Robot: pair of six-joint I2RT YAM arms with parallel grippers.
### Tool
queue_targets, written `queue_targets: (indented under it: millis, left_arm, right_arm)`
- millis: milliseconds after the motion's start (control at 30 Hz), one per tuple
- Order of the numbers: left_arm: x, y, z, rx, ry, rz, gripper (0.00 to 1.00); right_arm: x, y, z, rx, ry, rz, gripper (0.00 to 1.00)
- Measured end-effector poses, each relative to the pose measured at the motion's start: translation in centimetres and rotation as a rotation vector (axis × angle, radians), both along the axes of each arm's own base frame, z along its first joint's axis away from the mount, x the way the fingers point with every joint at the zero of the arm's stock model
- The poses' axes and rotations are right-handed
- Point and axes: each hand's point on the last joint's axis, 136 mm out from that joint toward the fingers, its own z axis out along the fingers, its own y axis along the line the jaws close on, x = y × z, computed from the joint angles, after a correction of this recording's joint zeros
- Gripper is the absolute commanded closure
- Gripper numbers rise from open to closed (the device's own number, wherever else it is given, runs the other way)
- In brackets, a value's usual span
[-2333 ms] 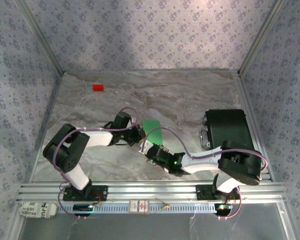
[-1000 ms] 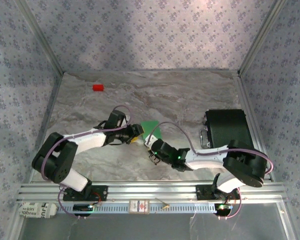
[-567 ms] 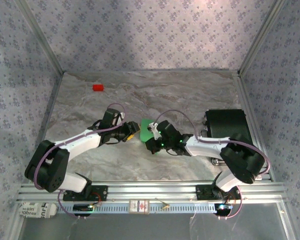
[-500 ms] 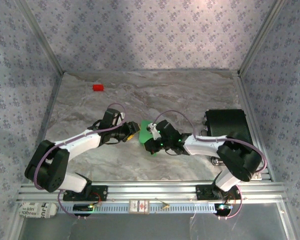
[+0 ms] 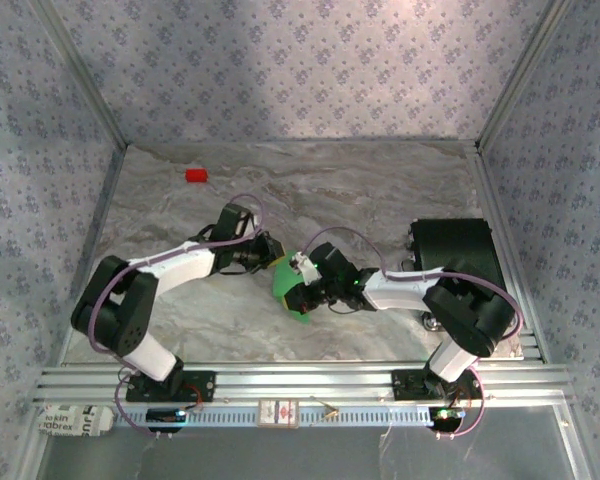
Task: Fold a paper plane with a square sheet of paper (pick it up from the middle)
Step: Third fold the triangle at the center of the table.
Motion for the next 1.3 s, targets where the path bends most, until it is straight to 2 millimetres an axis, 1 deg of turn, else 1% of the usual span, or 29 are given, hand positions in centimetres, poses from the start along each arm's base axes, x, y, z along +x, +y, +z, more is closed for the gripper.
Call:
queue_targets:
  millis: [300,433,567,833,1167,1300]
  left_arm:
    - [0.8,-2.1,-3.2,0.026,0.065,-0.062,0.94]
    - [1.1,-2.4,-4.7,0.054,0.085,-0.084,0.95]
    - [1.0,-2.1,-6.1,0.093,0.105,-0.1,0.96]
    - [0.8,-2.3,-6.3,0.106,0.084,-0.132,0.97]
    - [0.8,-2.3,-6.3,0.106,0.082,-0.134,0.97]
    - [0.8,-2.3,-6.3,0.106,0.082,-0.133,0.97]
  right_arm:
    - [-0.4,-0.2,-0.3,-0.004,0.013,0.008,0.96]
    - [-0.4,-0.2,-0.3,-0.003,0.013,0.008,0.96]
    - [-0.3,-0.3,-0.3,-0.003,0.013,0.006,0.96]
    - [0.4,-0.7,-0.5,-0.011,0.014,-0.018,0.96]
    - [2.1,-3.2,-2.0,-0.109,0.016,-0.093,0.96]
    - [2.5,-3.5,-2.1,-0.142,0.005,-0.1,0.96]
